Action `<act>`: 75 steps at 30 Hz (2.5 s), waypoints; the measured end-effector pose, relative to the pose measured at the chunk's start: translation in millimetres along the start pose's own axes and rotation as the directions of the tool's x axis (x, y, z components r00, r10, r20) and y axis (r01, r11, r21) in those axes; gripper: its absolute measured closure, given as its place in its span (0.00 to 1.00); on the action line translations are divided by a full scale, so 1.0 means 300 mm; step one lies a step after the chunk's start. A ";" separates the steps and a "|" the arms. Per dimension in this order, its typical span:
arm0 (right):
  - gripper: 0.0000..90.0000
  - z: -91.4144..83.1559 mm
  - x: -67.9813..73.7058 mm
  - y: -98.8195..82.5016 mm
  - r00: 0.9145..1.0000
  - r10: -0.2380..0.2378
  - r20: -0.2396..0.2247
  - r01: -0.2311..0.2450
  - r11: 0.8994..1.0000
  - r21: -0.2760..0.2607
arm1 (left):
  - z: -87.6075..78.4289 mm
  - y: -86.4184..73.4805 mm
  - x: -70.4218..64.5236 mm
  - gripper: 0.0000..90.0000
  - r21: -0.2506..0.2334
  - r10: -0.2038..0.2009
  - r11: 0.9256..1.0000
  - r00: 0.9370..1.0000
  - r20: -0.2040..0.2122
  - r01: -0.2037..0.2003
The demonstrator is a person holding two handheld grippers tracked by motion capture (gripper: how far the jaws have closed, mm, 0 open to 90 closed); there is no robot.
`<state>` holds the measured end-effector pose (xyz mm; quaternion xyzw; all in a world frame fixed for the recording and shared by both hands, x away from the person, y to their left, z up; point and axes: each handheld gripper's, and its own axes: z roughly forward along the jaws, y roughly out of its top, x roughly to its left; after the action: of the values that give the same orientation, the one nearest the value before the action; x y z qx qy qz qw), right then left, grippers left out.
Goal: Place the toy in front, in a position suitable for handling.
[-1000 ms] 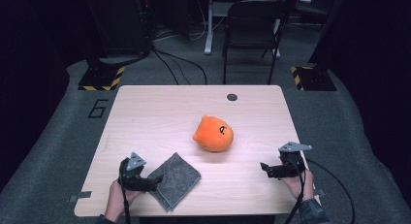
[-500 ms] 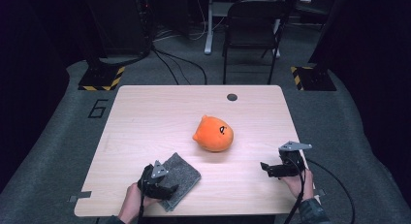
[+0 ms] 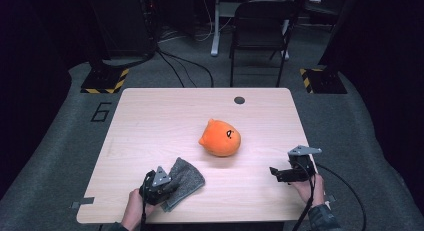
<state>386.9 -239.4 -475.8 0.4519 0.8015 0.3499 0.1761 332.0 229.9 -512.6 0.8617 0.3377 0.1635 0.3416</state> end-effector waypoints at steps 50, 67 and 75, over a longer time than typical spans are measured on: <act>0.07 0.007 0.013 0.011 1.000 0.000 -0.005 0.000 1.000 0.010 | 0.257 0.319 -0.232 0.82 -0.100 0.234 0.972 0.906 0.354 -0.212; 0.07 -0.004 0.032 0.008 1.000 -0.009 -0.030 0.010 1.000 0.009 | 0.204 0.349 -0.240 0.31 -0.117 0.225 0.973 0.915 0.336 -0.197; 0.07 -0.008 0.078 0.017 0.998 -0.045 -0.055 0.045 0.999 0.006 | 0.133 0.301 -0.191 0.22 -0.123 0.176 0.982 0.940 0.292 -0.146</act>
<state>376.3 -218.9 -469.6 0.4247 0.8171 0.3553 0.1604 353.8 122.5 -480.9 0.8832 0.2013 0.0740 0.4171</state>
